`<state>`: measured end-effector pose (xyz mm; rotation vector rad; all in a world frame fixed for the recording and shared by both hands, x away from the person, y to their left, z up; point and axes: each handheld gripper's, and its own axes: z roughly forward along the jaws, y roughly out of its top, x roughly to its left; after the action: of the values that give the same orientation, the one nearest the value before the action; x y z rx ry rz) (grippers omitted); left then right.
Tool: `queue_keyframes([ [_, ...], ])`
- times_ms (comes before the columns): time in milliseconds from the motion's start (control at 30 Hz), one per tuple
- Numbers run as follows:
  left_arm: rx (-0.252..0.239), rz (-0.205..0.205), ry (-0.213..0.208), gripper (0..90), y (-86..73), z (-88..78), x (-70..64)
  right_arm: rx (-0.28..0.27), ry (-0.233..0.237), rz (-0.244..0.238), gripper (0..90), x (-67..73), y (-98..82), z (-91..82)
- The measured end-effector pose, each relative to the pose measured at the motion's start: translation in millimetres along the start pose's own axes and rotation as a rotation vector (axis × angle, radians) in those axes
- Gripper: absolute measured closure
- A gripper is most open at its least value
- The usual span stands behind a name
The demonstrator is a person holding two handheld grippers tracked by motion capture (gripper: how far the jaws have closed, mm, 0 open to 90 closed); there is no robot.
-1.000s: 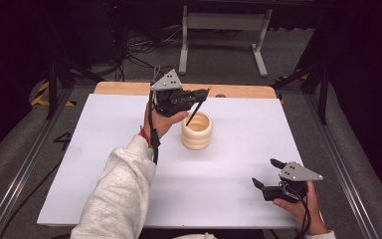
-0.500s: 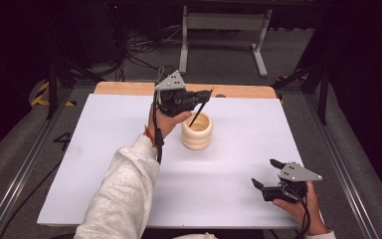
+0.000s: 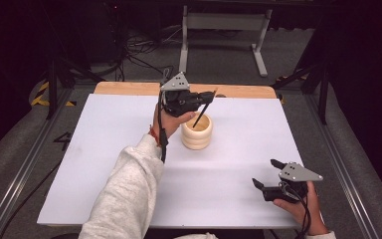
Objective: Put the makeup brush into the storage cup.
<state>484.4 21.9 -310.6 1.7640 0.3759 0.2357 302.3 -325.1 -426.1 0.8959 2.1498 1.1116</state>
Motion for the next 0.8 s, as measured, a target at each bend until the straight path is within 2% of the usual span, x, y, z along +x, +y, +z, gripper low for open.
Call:
queue_keyframes([
  [33,-0.002,-0.003,-0.009,83.8,-1.4,1.7,0.5,0.000,-0.001,-0.002,11.2,0.2,0.0,0.1],
  [133,0.001,0.009,0.000,83.8,-4.1,4.4,0.4,0.000,-0.001,-0.002,11.2,0.0,-0.5,0.0],
  [600,-0.021,-0.015,-0.016,83.7,-17.4,10.6,5.3,0.004,-0.004,0.000,11.2,0.0,-1.4,-0.9],
  [800,-0.012,-0.026,-0.014,83.7,-24.9,12.4,6.1,0.006,-0.002,0.000,11.2,0.1,-1.4,-1.0],
])
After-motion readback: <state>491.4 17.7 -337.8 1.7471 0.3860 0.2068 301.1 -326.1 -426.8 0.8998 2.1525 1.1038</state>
